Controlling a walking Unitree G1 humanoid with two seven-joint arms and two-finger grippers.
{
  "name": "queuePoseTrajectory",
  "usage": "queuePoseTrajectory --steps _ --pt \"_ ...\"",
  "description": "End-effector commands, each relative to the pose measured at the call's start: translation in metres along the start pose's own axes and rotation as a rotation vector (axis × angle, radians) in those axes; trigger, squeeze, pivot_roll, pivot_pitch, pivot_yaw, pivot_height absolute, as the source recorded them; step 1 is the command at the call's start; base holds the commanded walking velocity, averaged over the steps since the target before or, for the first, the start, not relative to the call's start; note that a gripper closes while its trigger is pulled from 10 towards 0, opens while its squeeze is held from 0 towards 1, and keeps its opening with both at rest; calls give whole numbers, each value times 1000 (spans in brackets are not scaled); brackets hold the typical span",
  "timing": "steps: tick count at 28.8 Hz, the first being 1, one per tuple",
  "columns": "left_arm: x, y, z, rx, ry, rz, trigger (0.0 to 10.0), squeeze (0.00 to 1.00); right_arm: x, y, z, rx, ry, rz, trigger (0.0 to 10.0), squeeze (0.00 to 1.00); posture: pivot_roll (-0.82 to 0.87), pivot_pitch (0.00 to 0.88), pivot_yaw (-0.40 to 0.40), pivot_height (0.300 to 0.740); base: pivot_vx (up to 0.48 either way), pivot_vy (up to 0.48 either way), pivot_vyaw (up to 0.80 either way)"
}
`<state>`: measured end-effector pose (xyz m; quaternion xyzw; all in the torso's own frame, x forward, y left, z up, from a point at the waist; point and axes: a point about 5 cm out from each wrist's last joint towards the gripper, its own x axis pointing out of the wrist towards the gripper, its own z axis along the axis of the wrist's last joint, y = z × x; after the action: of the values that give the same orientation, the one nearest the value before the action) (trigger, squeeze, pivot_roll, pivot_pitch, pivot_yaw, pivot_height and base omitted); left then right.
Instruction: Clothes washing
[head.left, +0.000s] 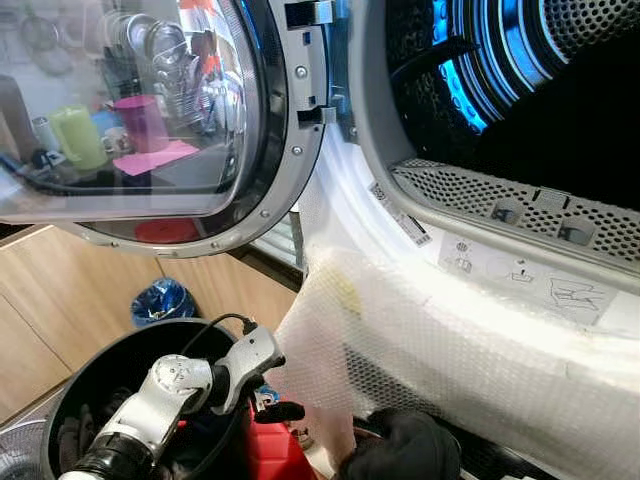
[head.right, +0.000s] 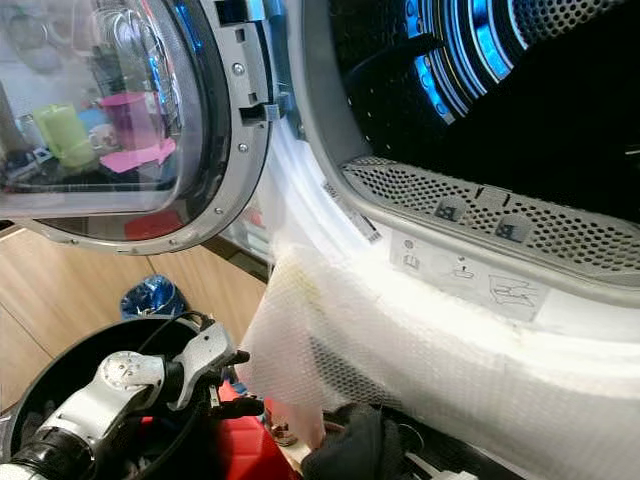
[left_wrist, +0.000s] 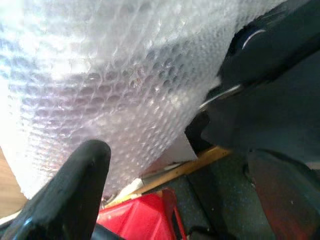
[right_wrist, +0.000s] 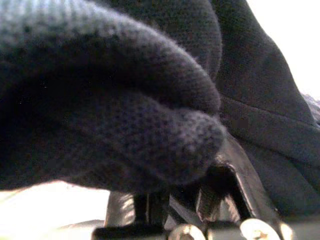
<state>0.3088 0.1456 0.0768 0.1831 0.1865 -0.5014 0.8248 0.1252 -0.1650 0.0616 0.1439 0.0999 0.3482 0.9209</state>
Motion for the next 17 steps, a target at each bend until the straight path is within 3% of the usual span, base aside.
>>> queuePoseTrajectory --steps 1,3,5,9,11,12,14,17 --pt "-1 4 2 29 13 4 10000 0 5 12 24 -40 -82 56 0 0 34 0 104 740 0 0 0" --pt "-1 4 2 28 13 2 10000 0 4 11 34 -40 -106 35 0 0 23 0 111 740 0 0 0" --pt "3 3 2 45 20 -3 10000 0 7 8 86 -134 -261 -3 0 0 20 0 110 740 0 0 0" --pt "7 2 4 49 7 -16 10000 0 14 7 130 -219 -411 -13 0 0 16 0 105 740 0 0 0" --pt "11 0 6 55 2 -32 10000 0 19 26 163 -289 -521 114 0 0 22 0 99 740 0 0 0" --pt "11 0 6 55 2 -32 10000 0 19 26 163 -289 -521 114 0 0 22 0 99 740 0 0 0" --pt "13 -1 6 61 -2 -37 10000 0 25 41 189 -347 -573 244 0 0 29 0 94 740 0 0 0" --pt "14 -1 6 62 -2 -40 10000 0 27 44 204 -384 -604 286 0 0 31 0 89 740 0 0 0"
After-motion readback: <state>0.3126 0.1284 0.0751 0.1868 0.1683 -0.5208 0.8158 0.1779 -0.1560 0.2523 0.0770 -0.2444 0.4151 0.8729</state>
